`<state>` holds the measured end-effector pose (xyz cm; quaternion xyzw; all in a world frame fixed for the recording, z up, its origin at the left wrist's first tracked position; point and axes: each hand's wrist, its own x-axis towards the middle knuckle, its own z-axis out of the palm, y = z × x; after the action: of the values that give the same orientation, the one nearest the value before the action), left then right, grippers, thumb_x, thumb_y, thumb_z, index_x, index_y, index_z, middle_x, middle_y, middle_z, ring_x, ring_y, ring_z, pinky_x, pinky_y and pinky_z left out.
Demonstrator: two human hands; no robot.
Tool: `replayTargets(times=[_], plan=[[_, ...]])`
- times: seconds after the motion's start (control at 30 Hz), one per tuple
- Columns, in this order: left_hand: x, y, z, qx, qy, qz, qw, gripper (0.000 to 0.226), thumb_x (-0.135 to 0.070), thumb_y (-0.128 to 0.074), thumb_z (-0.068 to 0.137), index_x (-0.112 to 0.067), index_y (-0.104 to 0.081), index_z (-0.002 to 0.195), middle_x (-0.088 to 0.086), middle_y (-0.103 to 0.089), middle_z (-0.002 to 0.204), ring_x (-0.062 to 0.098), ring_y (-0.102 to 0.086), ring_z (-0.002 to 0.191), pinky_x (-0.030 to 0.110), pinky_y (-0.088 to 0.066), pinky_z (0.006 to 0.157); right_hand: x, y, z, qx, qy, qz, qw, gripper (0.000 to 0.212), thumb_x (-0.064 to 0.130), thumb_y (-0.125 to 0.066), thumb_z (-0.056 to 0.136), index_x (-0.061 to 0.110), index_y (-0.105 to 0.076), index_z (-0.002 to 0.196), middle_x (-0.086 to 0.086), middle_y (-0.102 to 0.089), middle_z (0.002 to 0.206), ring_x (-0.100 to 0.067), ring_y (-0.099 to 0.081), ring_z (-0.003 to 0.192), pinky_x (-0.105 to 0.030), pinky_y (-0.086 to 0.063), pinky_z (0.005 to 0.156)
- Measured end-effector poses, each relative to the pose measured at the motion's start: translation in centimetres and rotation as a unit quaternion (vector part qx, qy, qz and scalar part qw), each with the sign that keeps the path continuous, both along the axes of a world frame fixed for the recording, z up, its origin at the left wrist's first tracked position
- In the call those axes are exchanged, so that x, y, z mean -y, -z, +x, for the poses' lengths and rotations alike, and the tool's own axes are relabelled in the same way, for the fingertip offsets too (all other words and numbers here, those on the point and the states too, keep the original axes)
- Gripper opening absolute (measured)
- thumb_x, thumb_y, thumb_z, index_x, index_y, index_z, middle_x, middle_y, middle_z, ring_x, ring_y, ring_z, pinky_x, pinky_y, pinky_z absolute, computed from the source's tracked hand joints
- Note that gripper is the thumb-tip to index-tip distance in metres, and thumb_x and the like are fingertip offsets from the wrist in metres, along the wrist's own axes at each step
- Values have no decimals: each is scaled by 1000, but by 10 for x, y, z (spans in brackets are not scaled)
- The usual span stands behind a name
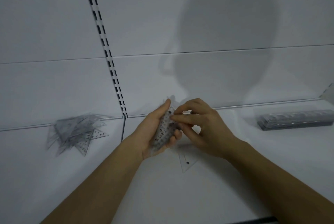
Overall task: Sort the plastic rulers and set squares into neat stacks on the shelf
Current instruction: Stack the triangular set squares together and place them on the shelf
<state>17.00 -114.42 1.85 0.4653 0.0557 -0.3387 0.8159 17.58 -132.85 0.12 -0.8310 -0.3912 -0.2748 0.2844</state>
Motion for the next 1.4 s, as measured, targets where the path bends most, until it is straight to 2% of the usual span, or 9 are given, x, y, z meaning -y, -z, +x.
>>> replayTargets(times=[0.17, 0.27, 0.47, 0.6, 0.8, 0.93, 1.1, 1.23, 1.4], plan=[[-15, -5, 11, 54, -51, -33, 997, 56, -66, -49, 90, -23, -64, 122, 10, -66, 102, 6, -45, 48, 14, -39, 34, -3, -2, -4, -51, 58, 69, 995, 29, 9, -63, 96, 16, -66, 124, 10, -64, 118, -7, -56, 109, -15, -42, 92], [-32, -10, 17, 75, -95, -68, 990, 51, -67, -48, 90, -23, -64, 111, 9, -68, 106, 5, -47, 50, 14, -39, 35, -5, 1, -5, -114, 95, 68, 987, 31, 16, -64, 95, 23, -62, 125, 12, -62, 110, -4, -56, 104, -13, -42, 86], [-45, -15, 19, 72, -141, -74, 985, 66, -77, -43, 86, -19, -57, 115, 9, -70, 110, 7, -49, 49, 15, -39, 33, -25, 0, -5, -258, 96, -165, 947, 71, 66, -65, 83, 29, -49, 142, 10, -49, 140, -10, -41, 126, -32, -40, 108], [-48, -18, 19, 80, -142, -98, 982, 67, -78, -39, 87, -18, -57, 109, 11, -68, 114, 7, -49, 49, 14, -38, 34, -37, -14, 2, -282, 126, -259, 915, 91, 74, -66, 77, 30, -38, 151, 7, -38, 151, -17, -33, 134, -36, -37, 111], [-48, -21, 16, 79, -137, -104, 982, 62, -76, -39, 89, -17, -58, 100, 11, -69, 108, 9, -48, 49, 15, -38, 34, -54, -27, 9, -220, 89, -373, 897, 54, 64, -57, 87, 38, -55, 134, -4, -59, 116, -23, -55, 106, -37, -49, 90], [-48, -22, 15, 83, -140, -108, 981, 61, -74, -39, 90, -17, -59, 96, 12, -68, 108, 9, -49, 49, 14, -36, 34, -66, -34, 9, -191, 93, -435, 875, 47, 58, -54, 90, 25, -56, 123, -2, -50, 87, -23, -54, 86, -36, -51, 77], [-49, -24, 15, 91, -141, -107, 980, 60, -74, -38, 90, -18, -58, 97, 12, -68, 109, 9, -48, 48, 14, -37, 34, -62, -30, 2, -178, 70, -419, 888, 48, 58, -50, 95, 26, -56, 129, -5, -63, 110, -25, -56, 104, -41, -52, 88], [-51, -27, 13, 105, -144, -105, 978, 62, -75, -35, 91, -17, -53, 101, 11, -69, 102, 8, -47, 46, 14, -36, 33, -56, -17, -28, -197, 3, -369, 908, 51, 56, -53, 96, 33, -51, 141, 5, -55, 139, -20, -42, 128, -41, -44, 103], [-46, -28, 6, 120, -113, -107, 981, 63, -76, -32, 91, -17, -53, 97, 9, -67, 100, 7, -46, 48, 14, -37, 34, -42, -16, -79, -177, -38, -337, 924, 44, 49, -53, 98, 36, -53, 140, 10, -51, 144, -16, -36, 135, -44, -41, 106]])
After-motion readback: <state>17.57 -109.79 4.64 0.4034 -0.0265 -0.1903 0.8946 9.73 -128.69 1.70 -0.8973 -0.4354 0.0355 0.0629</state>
